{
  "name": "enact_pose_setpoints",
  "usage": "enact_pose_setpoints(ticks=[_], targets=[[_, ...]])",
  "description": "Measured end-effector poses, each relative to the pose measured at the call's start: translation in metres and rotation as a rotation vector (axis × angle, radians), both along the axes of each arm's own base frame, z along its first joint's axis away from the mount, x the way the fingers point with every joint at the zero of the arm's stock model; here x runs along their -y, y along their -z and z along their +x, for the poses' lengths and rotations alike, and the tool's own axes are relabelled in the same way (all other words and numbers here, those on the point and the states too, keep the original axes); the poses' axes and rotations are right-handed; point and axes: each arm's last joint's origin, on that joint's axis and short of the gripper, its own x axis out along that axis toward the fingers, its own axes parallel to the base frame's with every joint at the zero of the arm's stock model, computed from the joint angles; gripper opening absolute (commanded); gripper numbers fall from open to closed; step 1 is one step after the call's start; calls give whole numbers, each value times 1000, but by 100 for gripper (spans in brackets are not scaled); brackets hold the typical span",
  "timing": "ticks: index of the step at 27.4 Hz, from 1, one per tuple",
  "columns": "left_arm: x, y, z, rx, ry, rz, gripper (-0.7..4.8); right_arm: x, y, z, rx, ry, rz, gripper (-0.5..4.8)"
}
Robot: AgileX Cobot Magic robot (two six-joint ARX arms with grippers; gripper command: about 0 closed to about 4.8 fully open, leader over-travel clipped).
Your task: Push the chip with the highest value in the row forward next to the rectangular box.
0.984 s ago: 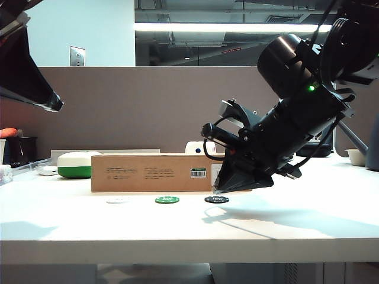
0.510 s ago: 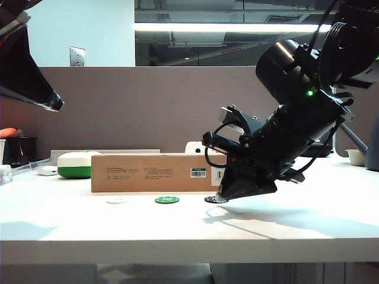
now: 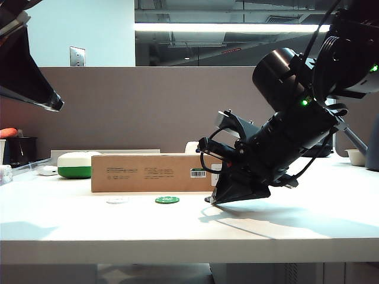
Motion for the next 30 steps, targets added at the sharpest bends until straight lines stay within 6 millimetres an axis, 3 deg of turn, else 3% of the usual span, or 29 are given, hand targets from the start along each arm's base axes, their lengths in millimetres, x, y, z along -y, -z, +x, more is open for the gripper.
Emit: enact_pose_setpoints(ticks=[16,30], targets=[[0,0,0,0,0,0,-5,-8,9,14,58,32,10,-5],[0,0,0,0,0,0,-5,-5,3,5,-39,8,15,-5]])
